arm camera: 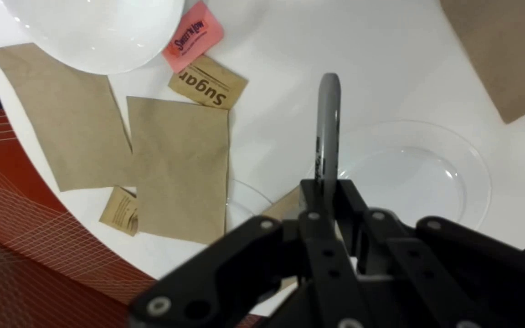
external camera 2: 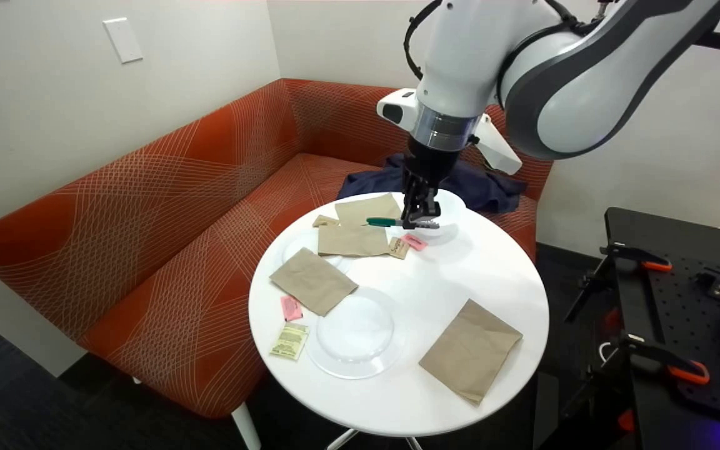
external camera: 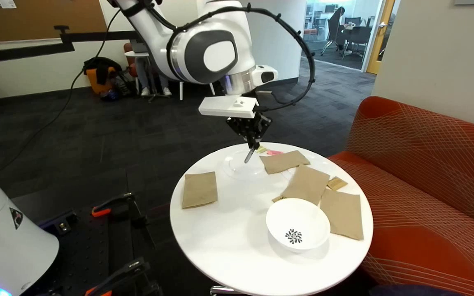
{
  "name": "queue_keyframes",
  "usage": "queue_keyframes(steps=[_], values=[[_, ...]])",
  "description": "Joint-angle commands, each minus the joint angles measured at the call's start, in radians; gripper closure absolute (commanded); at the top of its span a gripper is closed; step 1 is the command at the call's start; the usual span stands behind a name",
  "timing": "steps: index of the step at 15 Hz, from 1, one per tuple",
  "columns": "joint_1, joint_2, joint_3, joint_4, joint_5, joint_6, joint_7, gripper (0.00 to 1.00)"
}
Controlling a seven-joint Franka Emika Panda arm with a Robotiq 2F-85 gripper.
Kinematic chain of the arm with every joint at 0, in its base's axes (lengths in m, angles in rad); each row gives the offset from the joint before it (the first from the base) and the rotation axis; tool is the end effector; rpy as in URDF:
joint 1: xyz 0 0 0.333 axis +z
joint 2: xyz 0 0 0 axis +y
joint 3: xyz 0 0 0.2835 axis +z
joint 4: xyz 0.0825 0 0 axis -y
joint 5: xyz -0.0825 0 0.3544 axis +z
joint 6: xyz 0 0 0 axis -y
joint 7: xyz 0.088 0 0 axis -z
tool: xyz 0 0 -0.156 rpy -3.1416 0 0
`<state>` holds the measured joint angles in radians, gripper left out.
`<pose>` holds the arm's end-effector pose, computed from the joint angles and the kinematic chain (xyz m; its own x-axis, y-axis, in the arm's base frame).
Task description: Put the green pen inside the white bowl
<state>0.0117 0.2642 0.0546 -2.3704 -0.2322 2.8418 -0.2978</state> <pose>0.5135 0.0441 0.1806 0.8215 0.5475 0.1593 0.5277 -0.8358 0.1514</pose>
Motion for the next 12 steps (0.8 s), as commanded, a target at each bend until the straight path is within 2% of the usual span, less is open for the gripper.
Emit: queue_keyframes(steps=[1,7,12], values=[[-0.012,-0.063,-0.009,0.003,0.056,-0.040,0.056,0.97],[-0.050,-0.146,-0.065,-0.036,0.118,-0.027,0.121,0.97],[-0.098,-0.197,-0.108,-0.059,0.172,-0.060,0.108,0.97]])
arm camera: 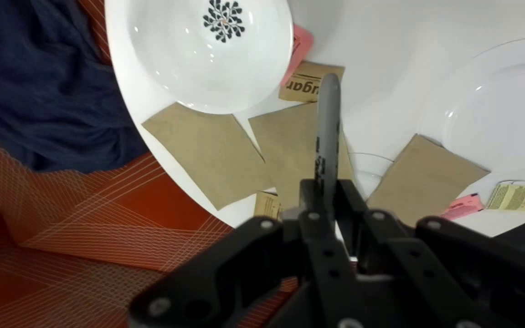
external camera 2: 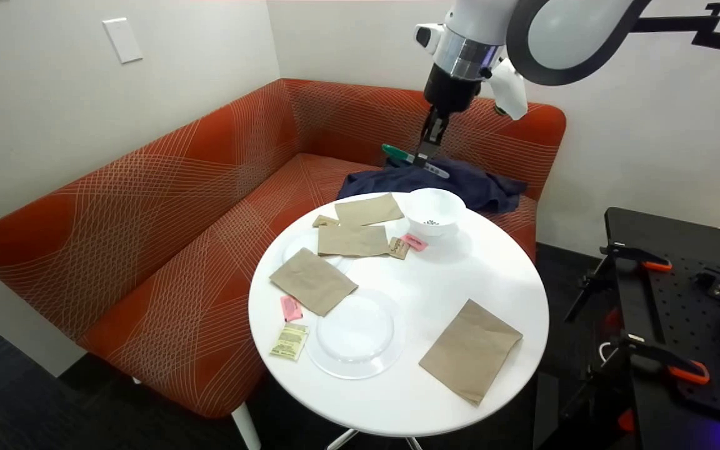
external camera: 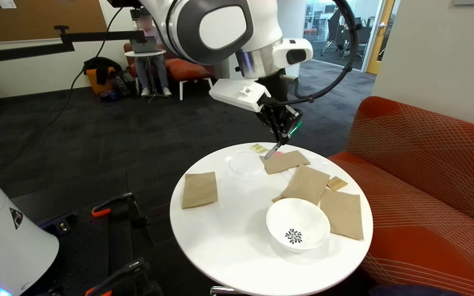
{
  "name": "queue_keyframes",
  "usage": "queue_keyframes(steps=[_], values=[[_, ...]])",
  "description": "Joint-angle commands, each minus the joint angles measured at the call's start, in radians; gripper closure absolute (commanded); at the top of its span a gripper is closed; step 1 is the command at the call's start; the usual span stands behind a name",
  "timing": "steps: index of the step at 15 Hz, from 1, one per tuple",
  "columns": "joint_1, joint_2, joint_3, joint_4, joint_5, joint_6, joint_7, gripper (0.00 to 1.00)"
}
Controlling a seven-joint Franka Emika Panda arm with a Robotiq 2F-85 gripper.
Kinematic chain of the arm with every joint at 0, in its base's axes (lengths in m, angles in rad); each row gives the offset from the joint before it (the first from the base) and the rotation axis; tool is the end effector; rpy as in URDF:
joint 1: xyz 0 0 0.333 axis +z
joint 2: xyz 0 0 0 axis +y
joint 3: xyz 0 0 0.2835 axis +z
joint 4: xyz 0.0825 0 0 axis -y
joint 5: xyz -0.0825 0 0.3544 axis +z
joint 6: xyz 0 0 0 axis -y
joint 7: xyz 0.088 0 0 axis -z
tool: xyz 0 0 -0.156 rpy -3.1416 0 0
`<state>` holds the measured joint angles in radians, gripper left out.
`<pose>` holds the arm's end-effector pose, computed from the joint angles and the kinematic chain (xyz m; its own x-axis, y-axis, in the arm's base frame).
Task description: Put the green pen inside the white bowl
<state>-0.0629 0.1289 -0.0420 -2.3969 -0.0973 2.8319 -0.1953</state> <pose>0.5186 -0.0514 0.2396 0.9411 0.1882 0.2807 0.1607 -0.9799 0.1182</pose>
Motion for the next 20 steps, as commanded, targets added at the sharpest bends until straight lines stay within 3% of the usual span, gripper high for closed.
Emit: queue_keyframes(steps=[1,7,20], values=[[-0.032,-0.069,-0.020,-0.032,0.046,-0.069,0.002,0.97],[-0.078,-0.084,-0.067,0.000,0.101,-0.184,-0.028,0.97],[-0.169,-0.032,-0.105,-0.034,0.264,-0.100,-0.361,0.97]])
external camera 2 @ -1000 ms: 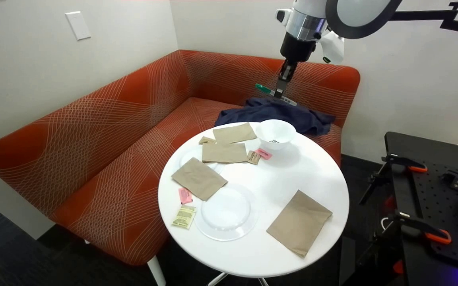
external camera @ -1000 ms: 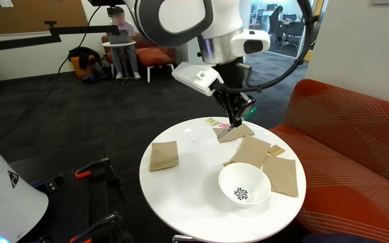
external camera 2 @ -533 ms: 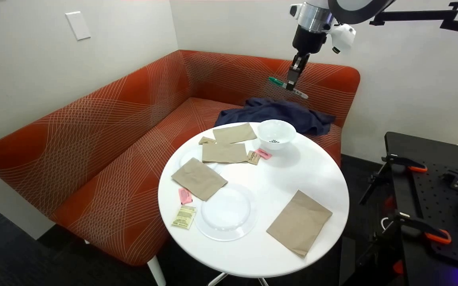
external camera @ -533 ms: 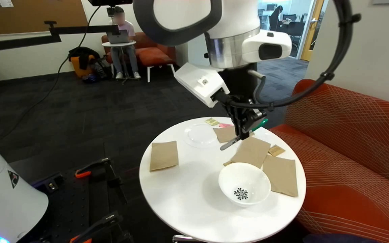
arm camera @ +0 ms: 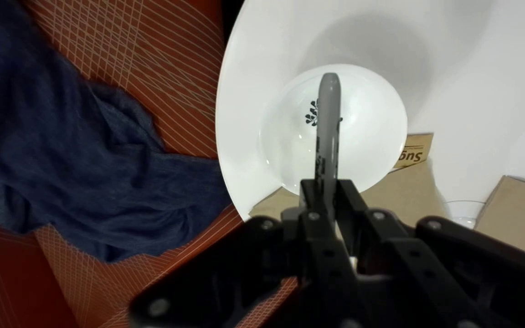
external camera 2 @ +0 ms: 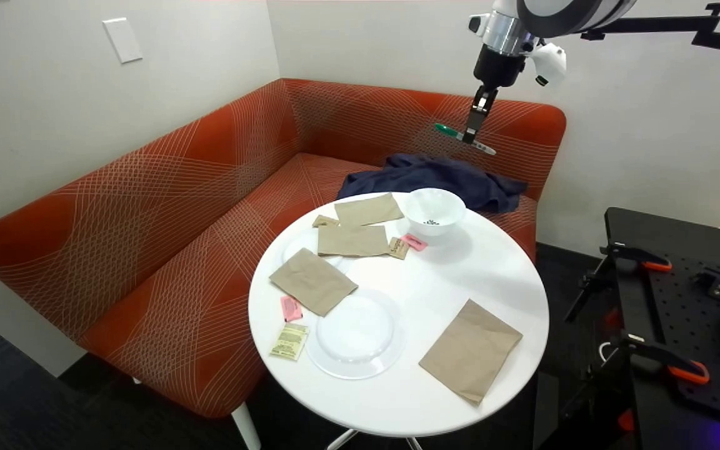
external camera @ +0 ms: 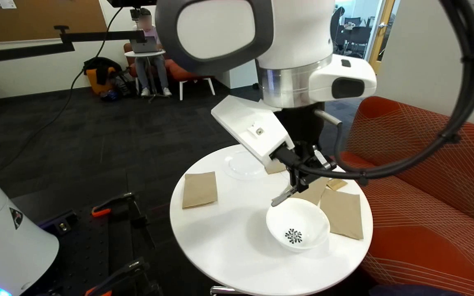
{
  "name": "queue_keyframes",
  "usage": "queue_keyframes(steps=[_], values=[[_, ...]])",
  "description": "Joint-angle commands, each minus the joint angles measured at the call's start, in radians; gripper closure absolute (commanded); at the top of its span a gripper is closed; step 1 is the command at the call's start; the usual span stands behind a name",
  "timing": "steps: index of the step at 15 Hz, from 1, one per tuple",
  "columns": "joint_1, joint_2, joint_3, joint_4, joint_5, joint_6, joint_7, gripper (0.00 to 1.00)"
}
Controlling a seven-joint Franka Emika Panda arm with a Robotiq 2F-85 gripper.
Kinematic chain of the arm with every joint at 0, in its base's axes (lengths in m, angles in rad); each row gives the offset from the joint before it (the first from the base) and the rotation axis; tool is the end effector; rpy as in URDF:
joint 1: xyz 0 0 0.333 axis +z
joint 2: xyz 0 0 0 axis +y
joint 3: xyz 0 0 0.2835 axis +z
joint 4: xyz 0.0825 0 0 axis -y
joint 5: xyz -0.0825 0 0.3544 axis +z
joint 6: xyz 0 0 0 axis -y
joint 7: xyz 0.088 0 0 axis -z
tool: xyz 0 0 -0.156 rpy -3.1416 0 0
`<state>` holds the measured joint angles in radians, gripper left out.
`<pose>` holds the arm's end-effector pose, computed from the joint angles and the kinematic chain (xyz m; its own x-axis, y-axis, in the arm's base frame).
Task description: Put the green pen inside the white bowl
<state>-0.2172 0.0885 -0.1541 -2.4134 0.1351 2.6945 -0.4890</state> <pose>0.4661 -0.1843 0.2372 0.9801 0.0063 0.1985 0.0005 -0.9996 0.0297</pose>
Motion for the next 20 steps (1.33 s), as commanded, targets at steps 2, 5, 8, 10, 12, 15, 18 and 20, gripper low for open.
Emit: queue_keyframes(steps=[2,5,8,10,12,15,18,20], values=[[-0.022,0.015,0.010,-0.026,0.038,0.048,-0.088,0.97],[-0.030,0.027,0.015,-0.028,0.044,0.063,-0.102,0.97],[-0.036,0.044,0.022,-0.015,0.053,0.073,-0.098,0.97],[-0.035,0.057,0.030,-0.003,0.054,0.073,-0.092,0.97],[-0.034,0.069,0.040,0.010,0.060,0.072,-0.090,0.97],[-0.033,0.101,0.056,0.046,0.065,0.064,-0.074,0.97],[-0.039,0.143,0.068,0.093,0.063,0.057,-0.061,0.97],[-0.035,0.186,0.076,0.137,0.051,0.048,-0.036,0.97]])
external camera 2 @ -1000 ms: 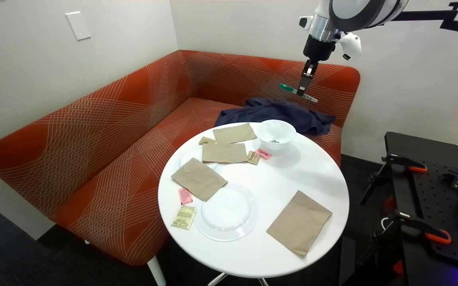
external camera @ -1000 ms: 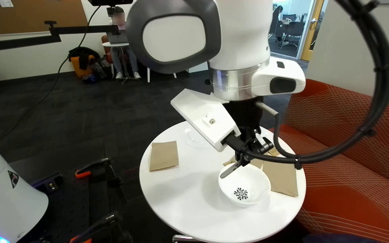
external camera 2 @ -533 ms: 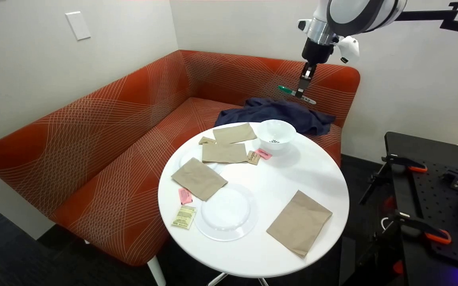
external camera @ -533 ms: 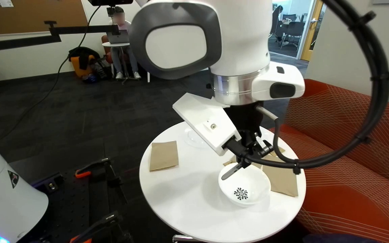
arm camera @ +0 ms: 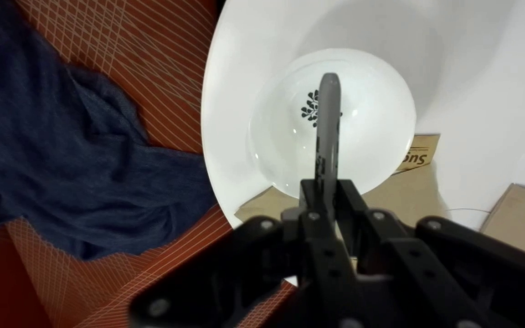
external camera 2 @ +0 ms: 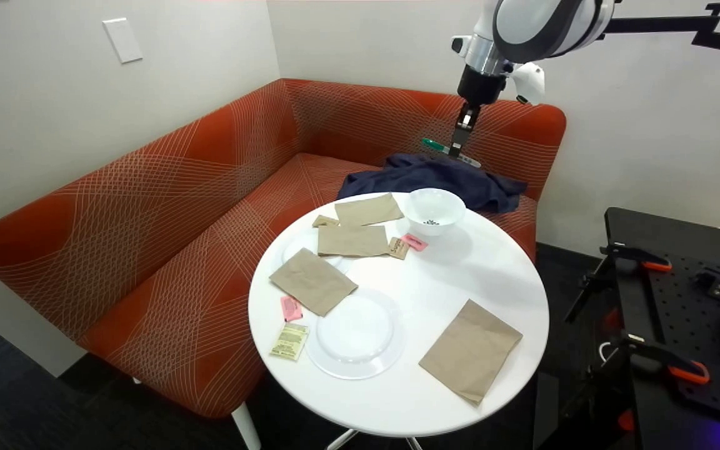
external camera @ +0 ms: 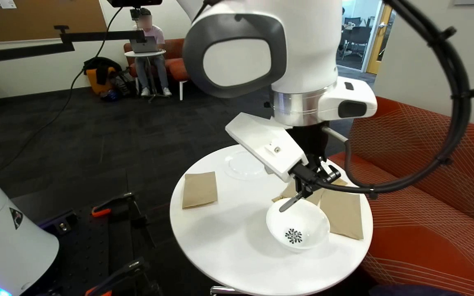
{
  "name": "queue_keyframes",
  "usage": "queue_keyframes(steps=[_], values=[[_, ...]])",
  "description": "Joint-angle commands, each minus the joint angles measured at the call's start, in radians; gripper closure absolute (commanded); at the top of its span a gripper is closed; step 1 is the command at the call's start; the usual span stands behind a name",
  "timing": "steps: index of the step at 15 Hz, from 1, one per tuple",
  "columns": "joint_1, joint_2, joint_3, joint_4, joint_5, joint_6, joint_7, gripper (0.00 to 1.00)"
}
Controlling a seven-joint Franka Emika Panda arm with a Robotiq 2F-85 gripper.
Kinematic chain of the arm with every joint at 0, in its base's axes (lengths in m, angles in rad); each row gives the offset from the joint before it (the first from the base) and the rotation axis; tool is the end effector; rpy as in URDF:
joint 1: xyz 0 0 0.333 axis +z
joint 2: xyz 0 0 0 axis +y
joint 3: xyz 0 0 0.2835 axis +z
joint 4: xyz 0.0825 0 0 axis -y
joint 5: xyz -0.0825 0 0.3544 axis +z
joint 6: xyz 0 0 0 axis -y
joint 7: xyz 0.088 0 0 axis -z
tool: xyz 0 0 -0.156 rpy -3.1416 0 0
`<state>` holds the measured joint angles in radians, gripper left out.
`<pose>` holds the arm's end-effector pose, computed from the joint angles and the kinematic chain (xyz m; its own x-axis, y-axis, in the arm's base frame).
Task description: Put the green pen inside the white bowl
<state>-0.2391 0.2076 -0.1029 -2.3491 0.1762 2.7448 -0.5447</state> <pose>0.4873 -0.1790 0.2072 0.9791 0.0528 0.1964 0.0478 -0.9984 0.0300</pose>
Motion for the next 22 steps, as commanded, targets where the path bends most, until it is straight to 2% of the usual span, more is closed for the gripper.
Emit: queue_keyframes(steps=[1,6,11,22], values=[[-0.013,0.088,0.031,0.093,0.005,-0.004,0.027,0.97],[0.000,0.197,0.066,0.195,-0.029,-0.011,0.101,0.97],[0.006,0.258,0.087,0.240,-0.041,0.004,0.166,0.97],[-0.007,0.235,0.093,0.191,-0.034,0.025,0.200,0.97]])
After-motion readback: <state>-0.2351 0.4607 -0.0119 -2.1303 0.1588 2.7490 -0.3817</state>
